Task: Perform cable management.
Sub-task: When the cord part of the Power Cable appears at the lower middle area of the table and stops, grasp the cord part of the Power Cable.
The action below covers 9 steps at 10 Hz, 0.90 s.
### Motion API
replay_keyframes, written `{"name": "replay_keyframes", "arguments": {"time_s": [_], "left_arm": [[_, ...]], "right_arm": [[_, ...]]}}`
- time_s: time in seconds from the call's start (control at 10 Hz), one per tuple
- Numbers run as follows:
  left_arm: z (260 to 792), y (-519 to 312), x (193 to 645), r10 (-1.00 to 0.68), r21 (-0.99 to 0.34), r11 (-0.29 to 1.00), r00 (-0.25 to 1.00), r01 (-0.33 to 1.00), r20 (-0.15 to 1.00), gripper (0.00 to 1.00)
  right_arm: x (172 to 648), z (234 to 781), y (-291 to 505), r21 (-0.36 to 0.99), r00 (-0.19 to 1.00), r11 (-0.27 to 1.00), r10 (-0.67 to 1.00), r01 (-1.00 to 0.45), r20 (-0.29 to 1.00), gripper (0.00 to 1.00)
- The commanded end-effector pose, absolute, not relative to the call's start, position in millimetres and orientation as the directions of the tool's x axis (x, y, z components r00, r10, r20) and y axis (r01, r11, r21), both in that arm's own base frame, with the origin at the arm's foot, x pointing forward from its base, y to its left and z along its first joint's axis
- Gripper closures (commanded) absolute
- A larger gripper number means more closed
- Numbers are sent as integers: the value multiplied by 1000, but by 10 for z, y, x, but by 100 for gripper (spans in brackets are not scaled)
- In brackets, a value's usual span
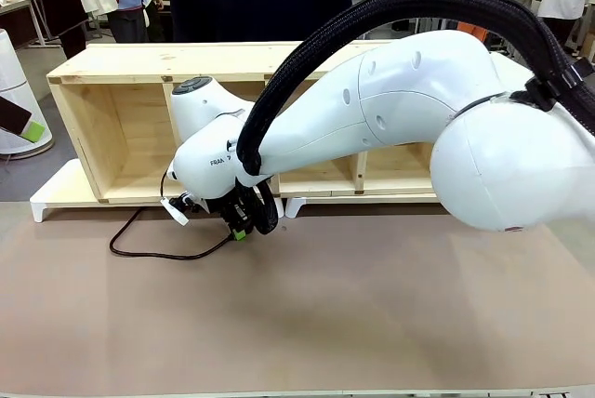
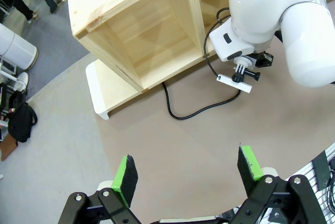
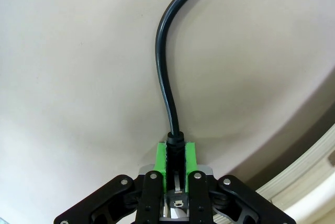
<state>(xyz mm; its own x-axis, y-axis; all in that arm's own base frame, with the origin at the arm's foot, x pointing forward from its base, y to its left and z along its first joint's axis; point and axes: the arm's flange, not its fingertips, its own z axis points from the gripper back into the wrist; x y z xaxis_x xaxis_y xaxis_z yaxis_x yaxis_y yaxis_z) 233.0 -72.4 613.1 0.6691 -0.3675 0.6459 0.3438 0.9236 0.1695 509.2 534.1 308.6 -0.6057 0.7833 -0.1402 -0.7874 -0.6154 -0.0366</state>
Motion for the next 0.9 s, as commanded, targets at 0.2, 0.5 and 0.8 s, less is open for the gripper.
{"name": "replay_keyframes", "arguments": {"time_s": [0.2,0.5,0.8], "left_arm": [[6133,-717,2330,-363,163,925,670,343,648,0],[6133,-717,2330,-363,163,925,670,343,648,0],[6133,-717,2330,-363,163,925,670,343,648,0]], "right_arm": [[5022,3176,5318,-41,-531,-539,839,-842,-118,100],[5080,3108,5353,-45,-560,-570,818,-821,-131,100],[5080,3108,5353,-45,-560,-570,818,-821,-131,100]]}}
